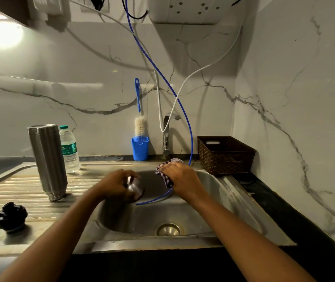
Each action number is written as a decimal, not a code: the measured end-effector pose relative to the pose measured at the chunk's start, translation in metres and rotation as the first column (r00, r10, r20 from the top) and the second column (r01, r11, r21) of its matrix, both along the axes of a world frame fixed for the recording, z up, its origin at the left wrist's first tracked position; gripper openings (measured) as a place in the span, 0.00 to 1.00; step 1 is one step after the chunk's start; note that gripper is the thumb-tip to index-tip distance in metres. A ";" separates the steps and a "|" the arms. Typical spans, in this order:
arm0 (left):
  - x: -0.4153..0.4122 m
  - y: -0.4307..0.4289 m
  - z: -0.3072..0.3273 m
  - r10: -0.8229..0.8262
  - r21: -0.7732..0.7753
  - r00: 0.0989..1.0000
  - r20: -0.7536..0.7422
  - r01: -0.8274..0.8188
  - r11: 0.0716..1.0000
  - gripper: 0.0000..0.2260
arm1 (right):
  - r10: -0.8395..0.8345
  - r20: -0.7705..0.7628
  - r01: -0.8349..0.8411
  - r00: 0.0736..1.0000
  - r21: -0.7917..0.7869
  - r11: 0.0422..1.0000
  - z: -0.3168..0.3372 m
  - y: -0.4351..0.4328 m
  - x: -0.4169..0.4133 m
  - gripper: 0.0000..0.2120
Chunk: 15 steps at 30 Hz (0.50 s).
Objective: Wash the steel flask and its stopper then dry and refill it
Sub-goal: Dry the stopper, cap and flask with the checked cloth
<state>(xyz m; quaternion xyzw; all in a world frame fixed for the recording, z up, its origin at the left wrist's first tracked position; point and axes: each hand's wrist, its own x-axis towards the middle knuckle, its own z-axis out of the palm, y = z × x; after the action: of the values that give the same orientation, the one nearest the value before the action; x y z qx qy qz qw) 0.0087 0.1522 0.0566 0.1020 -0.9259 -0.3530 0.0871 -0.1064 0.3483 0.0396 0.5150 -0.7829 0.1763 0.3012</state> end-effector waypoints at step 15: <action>0.104 -0.078 0.053 0.102 -0.532 0.970 0.219 0.031 0.846 0.27 | 0.234 0.867 0.047 0.440 -0.282 0.958 0.009 -0.067 0.060 0.23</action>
<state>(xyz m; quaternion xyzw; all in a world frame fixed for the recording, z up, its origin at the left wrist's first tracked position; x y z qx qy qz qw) 0.1127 0.0745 0.1097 0.1330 -0.9889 -0.0664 0.0064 -0.0462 0.2812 0.0491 0.3422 -0.7624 0.5400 -0.1007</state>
